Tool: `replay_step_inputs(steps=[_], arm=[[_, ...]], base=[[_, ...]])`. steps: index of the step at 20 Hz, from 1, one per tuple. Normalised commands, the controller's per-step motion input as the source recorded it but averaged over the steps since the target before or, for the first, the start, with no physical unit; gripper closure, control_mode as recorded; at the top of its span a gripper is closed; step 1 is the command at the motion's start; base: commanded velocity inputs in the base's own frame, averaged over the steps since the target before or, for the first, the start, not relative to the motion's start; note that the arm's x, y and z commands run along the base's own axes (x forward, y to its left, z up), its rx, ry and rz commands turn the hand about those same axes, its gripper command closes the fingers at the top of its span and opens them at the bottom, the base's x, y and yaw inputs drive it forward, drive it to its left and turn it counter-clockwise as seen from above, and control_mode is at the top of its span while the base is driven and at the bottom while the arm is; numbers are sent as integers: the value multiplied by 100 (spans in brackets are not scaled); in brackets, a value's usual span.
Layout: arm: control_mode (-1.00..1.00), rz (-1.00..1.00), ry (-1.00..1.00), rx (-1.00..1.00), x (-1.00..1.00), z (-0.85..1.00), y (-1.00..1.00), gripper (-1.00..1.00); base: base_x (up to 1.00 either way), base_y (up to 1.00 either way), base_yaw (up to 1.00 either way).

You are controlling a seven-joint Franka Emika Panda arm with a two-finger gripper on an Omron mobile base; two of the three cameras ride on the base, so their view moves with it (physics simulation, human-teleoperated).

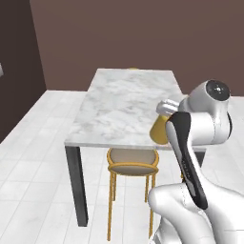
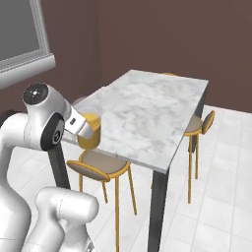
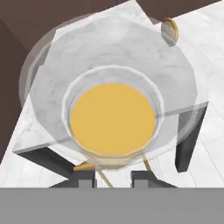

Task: Place the pitcher and cup on the dining counter for serving.

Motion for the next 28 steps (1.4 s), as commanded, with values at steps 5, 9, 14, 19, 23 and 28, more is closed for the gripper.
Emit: replay_step_inputs(steps=[5, 9, 14, 19, 23, 28], arm=[[-100, 5, 6, -1, 100, 0, 0, 100], [-100, 1, 0, -5, 100, 0, 0, 100], [-100, 0, -3, -8, 100, -5, -1, 100], [-100, 0, 0, -6, 100, -21, -7, 100], [-100, 3, 2, -1, 90, -23, -14, 100], [-100, 5, 9, -4, 57, -42, -6, 100]], base=[[0, 0, 0], [0, 0, 0], [0, 0, 0], [0, 0, 0], [0, 0, 0], [0, 0, 0]])
